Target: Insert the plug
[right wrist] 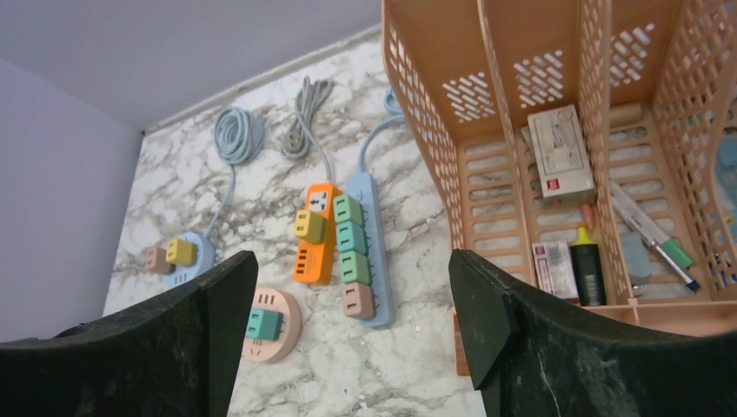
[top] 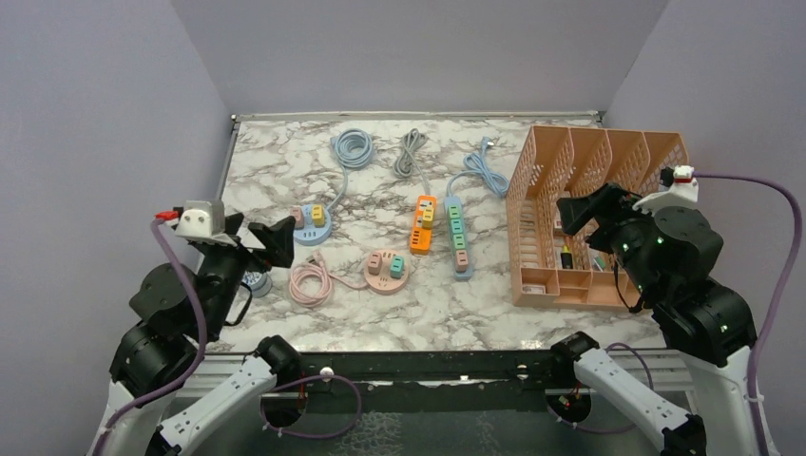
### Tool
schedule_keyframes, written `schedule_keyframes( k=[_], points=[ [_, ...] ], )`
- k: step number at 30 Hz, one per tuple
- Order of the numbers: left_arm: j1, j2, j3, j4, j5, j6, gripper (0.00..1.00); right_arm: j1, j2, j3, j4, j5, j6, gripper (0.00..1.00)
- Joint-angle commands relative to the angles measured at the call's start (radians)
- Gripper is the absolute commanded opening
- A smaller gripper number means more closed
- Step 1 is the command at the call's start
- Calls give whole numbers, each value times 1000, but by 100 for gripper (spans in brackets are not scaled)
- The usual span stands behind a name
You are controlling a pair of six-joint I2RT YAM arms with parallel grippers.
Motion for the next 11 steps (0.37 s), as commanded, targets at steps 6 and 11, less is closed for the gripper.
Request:
schedule_keyframes(
  k=[6, 11],
  points=[
    [4, -60, 110, -26, -129, 82, 98, 4, -11, 68, -15, 55, -60, 82],
    [4, -63, 127, -53, -107, 71, 98, 5, -12, 70, -2, 40, -85, 83]
  ],
)
